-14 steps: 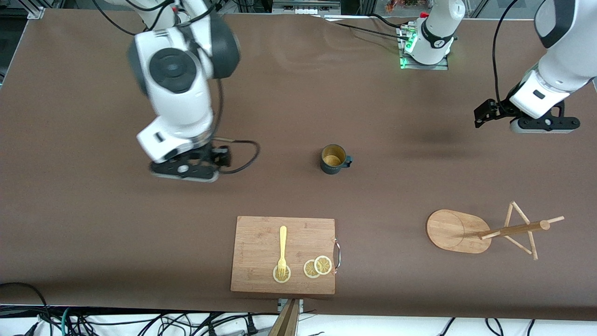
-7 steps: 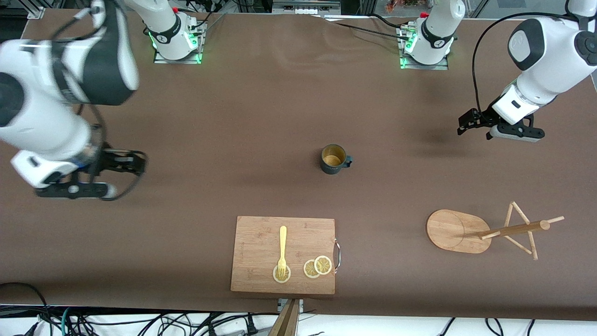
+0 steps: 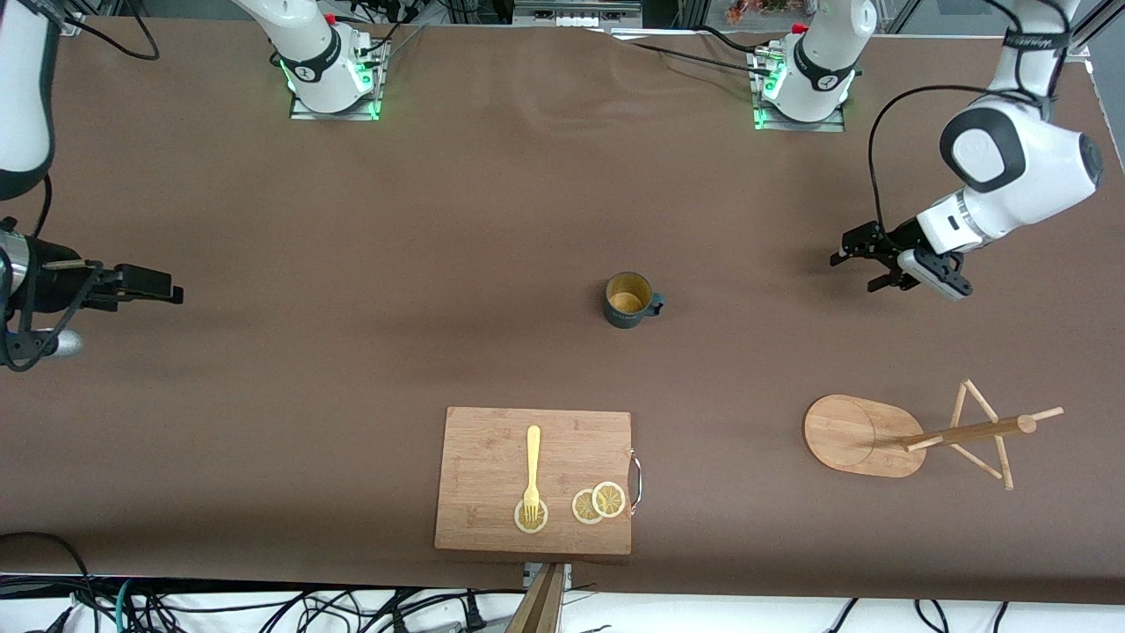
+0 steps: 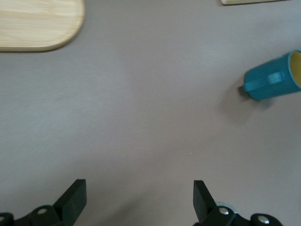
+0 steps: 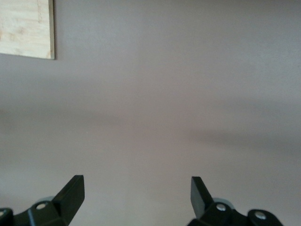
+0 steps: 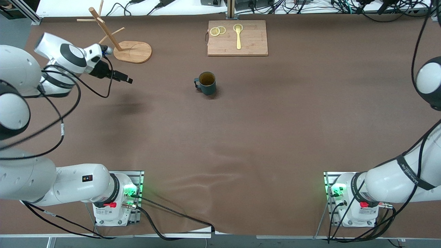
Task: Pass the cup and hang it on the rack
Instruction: 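Withdraw the right gripper while the left gripper reaches toward the mug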
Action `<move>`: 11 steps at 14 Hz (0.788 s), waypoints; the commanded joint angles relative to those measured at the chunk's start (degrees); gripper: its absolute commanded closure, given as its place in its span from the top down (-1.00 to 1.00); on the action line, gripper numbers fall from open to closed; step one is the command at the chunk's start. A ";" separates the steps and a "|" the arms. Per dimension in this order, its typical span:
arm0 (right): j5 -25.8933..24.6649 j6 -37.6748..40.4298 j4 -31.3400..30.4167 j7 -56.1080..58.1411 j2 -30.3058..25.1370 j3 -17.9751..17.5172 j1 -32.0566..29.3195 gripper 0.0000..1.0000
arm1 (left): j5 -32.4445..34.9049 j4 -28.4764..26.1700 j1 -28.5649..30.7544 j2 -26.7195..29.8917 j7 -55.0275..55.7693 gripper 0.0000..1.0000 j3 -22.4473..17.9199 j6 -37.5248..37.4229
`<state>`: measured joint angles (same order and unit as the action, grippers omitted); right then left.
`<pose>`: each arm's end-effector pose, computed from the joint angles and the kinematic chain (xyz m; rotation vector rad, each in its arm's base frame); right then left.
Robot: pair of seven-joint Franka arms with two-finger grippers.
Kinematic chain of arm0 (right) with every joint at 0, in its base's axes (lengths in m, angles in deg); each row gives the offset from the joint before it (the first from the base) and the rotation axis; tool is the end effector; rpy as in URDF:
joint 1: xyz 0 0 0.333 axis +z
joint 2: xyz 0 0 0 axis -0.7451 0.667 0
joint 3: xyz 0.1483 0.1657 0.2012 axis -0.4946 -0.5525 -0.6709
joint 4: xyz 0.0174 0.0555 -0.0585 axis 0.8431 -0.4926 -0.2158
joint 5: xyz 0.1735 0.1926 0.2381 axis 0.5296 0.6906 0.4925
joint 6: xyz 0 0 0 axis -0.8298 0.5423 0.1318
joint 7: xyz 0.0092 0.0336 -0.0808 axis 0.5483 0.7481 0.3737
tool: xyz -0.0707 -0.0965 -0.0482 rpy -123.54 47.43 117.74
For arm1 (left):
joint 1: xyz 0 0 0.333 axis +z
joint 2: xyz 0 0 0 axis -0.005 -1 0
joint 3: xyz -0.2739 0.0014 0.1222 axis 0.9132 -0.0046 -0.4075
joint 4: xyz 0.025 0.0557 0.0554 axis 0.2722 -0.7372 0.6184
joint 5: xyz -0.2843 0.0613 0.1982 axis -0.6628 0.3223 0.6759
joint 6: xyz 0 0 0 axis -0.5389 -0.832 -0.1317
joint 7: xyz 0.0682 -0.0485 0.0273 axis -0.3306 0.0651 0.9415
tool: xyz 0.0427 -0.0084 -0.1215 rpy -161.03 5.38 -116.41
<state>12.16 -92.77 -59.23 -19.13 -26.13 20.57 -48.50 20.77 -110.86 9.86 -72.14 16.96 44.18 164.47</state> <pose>0.6016 -0.0198 0.4988 -3.0209 -0.1678 0.2171 0.4485 0.0431 0.2518 2.5831 -0.4870 0.2512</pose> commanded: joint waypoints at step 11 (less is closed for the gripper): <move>-6.60 -20.53 -34.64 -10.23 -25.77 -1.20 -0.81 1.00 | -23.47 13.88 3.09 -23.34 -49.96 1.00 4.76 -19.76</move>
<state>5.73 -114.74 -95.82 -27.95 -49.02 17.34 -50.22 -1.44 -101.07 11.66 -91.38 -27.34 47.37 147.33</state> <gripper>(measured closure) 0.000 0.000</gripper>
